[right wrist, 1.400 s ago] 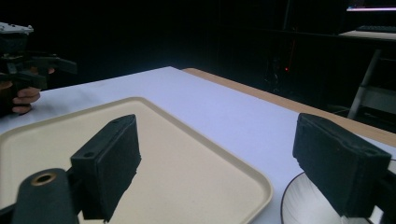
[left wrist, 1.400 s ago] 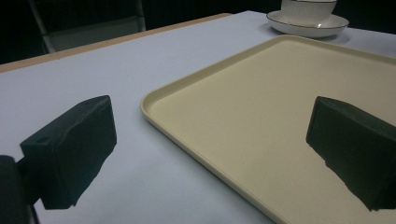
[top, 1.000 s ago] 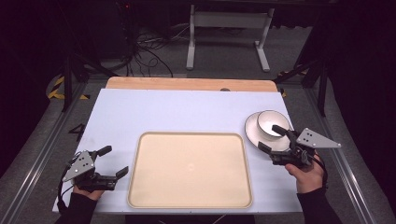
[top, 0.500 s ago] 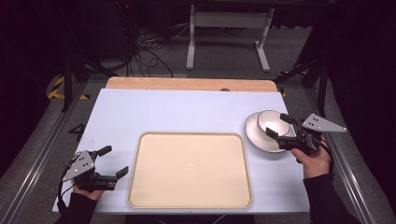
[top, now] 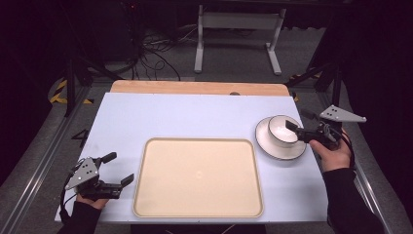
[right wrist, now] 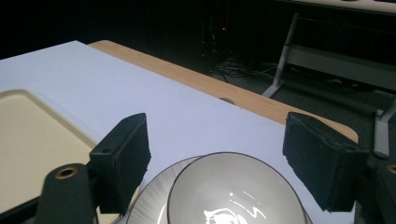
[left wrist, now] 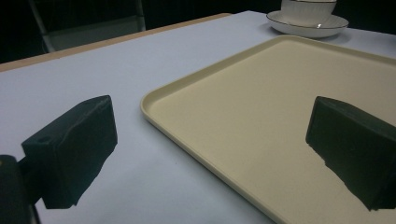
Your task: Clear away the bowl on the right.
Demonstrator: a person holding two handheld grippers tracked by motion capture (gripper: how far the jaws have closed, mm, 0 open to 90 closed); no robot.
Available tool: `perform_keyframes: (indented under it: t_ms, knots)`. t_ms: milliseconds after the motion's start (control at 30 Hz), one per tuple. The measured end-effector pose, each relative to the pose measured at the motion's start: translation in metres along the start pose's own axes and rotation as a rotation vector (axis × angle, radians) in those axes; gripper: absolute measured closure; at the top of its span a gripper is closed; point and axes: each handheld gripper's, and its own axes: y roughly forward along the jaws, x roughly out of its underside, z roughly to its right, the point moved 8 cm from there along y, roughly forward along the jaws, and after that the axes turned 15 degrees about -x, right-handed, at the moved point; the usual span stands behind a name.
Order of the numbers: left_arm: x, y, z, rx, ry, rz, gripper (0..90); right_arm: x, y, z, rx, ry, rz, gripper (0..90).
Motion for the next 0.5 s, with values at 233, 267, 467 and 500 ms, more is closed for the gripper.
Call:
perform_keyframes:
  t_ms: [233, 267, 467, 500]
  knots:
    - [0.000, 0.000, 0.000, 0.002, 0.000, 0.000, 3.0, 0.004, 0.006, 0.017, 0.032, 0.039, -0.107, 32.3]
    - [0.000, 0.000, 0.000, 0.001, -0.001, 0.003, 3.0, 0.004, 0.006, 0.017, 0.032, 0.039, -0.107, 32.3]
    - [0.000, 0.000, 0.000, 0.003, 0.000, 0.000, 3.1, 0.008, 0.010, 0.033, 0.076, 0.086, -0.193, 37.6]
    - [0.000, 0.000, 0.000, 0.003, 0.000, 0.000, 3.2, 0.011, 0.012, 0.036, 0.085, 0.106, -0.226, 38.2]
